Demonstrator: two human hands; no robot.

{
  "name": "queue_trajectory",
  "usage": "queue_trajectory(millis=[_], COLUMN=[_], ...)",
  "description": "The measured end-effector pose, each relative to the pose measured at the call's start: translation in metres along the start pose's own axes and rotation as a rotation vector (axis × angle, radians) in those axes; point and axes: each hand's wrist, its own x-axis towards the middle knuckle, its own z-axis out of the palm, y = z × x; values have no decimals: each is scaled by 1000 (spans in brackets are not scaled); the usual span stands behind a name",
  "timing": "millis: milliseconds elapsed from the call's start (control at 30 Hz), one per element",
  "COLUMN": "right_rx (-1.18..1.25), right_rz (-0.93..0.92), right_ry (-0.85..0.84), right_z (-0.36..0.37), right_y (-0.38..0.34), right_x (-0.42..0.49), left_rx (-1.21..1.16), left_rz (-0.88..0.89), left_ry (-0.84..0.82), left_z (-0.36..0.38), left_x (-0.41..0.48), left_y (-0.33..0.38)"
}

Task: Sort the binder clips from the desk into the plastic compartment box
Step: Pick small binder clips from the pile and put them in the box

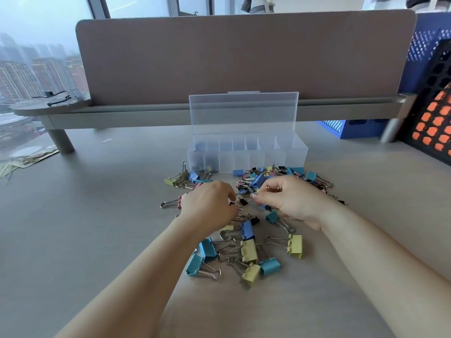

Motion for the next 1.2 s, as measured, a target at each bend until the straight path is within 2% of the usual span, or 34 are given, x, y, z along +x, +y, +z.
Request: queue_trajectory(millis=[67, 167, 400, 533, 700, 900, 1000, 1100, 1200], right_rx=[-141, -316, -552, -601, -614, -682, -751, -772, -772], right_rz=[-55, -44, -30, -41, -56, -167, -191, -190, -200], right_ry=[16, -13, 5, 38, 59, 185, 184, 143, 140], right_z=[-1, -2, 8, 10, 11, 17, 19, 18, 16], right_y=[0, 1, -1, 0, 1, 4, 5, 5, 6], right_x=[0, -1, -3, -2, -1, 2, 4, 4, 4], left_rx=[-2, 8, -24, -43, -67, -48, -46, -200, -649], left_rz=[-5, 14, 18, 15, -21, -14, 3, -12, -182], left_ry=[34, 53, 1, 11, -65, -63, -57, -34, -106], left_z=[-1, -7, -8, -6, -8, -6, -9, -17, -27], left_x=[1, 4, 7, 8, 8, 9, 8, 11, 13], left_y=[-2, -6, -10, -9, -6, -3, -4, -9, -11])
